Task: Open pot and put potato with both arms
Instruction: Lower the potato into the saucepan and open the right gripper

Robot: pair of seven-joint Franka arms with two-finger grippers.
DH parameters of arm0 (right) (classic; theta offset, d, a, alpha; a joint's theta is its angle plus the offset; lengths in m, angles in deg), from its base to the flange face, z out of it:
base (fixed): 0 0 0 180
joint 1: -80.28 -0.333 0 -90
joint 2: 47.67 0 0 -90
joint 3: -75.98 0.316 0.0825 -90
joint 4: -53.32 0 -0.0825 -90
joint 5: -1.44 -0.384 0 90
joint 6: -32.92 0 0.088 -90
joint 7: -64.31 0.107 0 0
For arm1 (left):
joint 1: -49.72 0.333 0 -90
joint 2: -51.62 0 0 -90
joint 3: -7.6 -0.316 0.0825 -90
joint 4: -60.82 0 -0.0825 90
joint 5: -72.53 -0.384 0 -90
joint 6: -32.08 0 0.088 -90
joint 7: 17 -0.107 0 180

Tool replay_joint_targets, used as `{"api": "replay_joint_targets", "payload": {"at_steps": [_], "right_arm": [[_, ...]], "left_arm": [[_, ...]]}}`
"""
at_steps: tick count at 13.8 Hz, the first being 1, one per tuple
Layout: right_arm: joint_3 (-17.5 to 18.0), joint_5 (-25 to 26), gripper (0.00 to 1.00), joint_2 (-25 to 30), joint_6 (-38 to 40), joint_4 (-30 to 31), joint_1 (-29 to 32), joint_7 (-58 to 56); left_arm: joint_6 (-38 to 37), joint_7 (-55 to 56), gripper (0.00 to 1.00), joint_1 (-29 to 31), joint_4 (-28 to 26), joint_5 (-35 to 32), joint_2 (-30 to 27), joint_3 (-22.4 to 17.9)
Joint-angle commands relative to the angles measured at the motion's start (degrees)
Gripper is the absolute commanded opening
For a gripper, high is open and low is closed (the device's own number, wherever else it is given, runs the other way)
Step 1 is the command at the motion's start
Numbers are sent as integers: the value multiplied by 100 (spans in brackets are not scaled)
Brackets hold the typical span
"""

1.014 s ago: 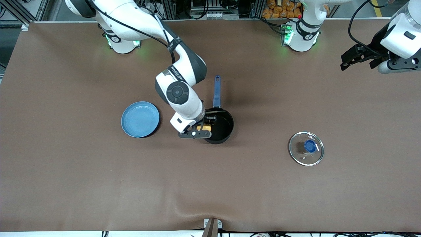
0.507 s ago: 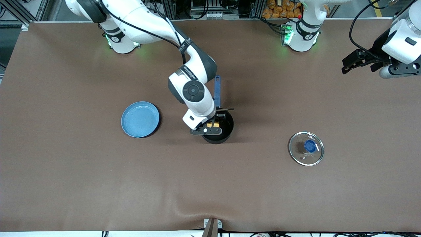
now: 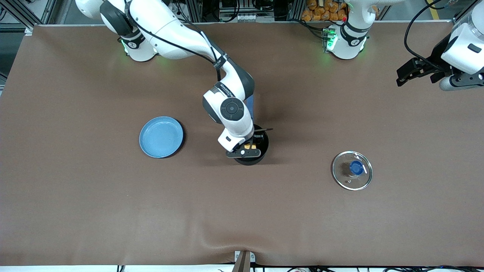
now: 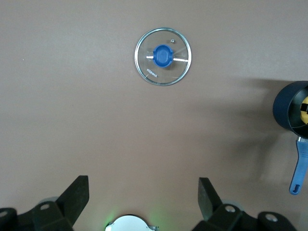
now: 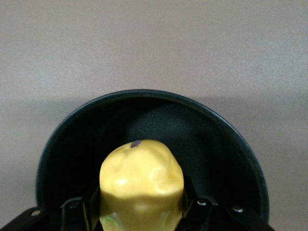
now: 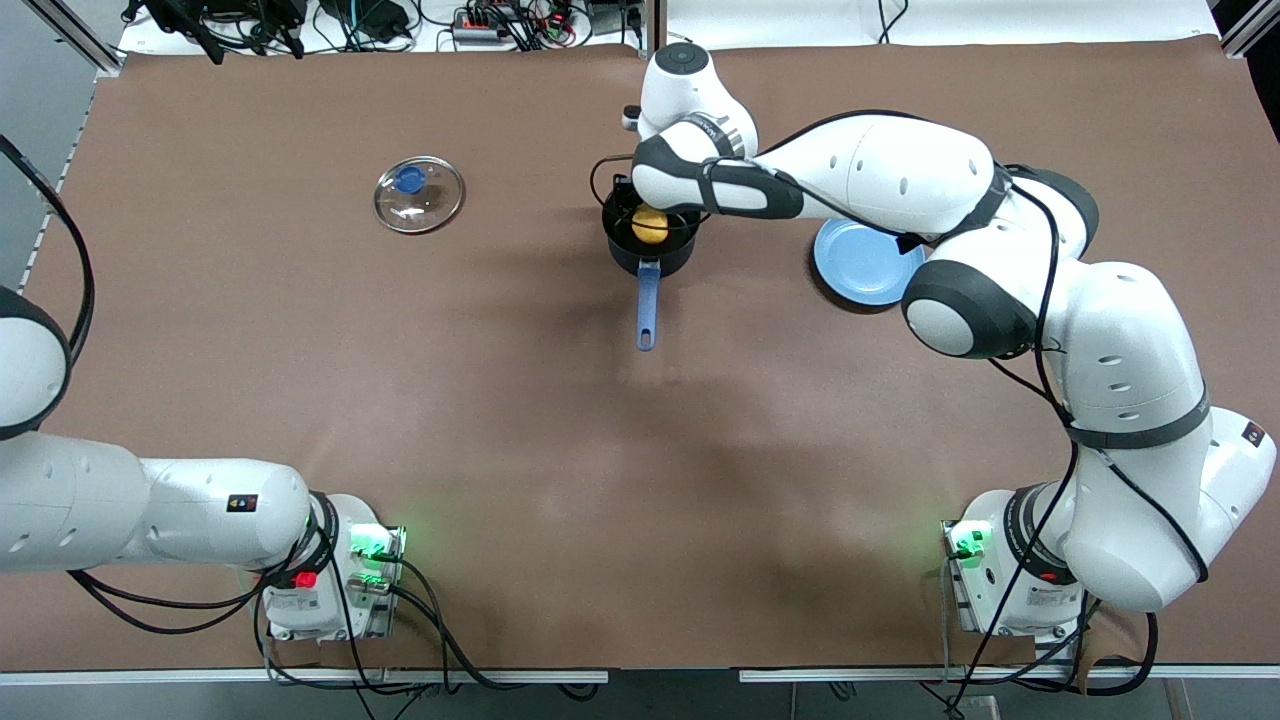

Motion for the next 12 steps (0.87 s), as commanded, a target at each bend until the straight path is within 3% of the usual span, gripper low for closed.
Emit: {"api": "replay_joint_targets", "payload": {"at_steps": [1, 3, 4, 6, 9, 11, 12], "right_arm": [[-57, 163, 6, -216, 4, -234, -116, 167], [-57, 277, 9, -260, 4, -216, -160, 377], [-57, 295, 17, -286, 4, -216, -169, 457], [-57, 295, 52, -313, 4, -225, -186, 475], [-66, 295, 89, -304, 13, -234, -186, 484], [-66, 295, 90, -313, 4, -234, -186, 484], [-66, 295, 95, -313, 4, -234, -186, 484]], "left_arm": [[27, -10, 100, 31, 83, -116, 36, 37], [36, -10, 100, 22, 91, -116, 80, 37], [45, -10, 100, 22, 91, -107, 81, 37], [89, -10, 100, 13, 91, -116, 81, 37], [107, -10, 100, 13, 91, -116, 98, 37], [107, -10, 100, 13, 83, -116, 98, 37], [107, -10, 100, 22, 74, -116, 89, 37]]}}
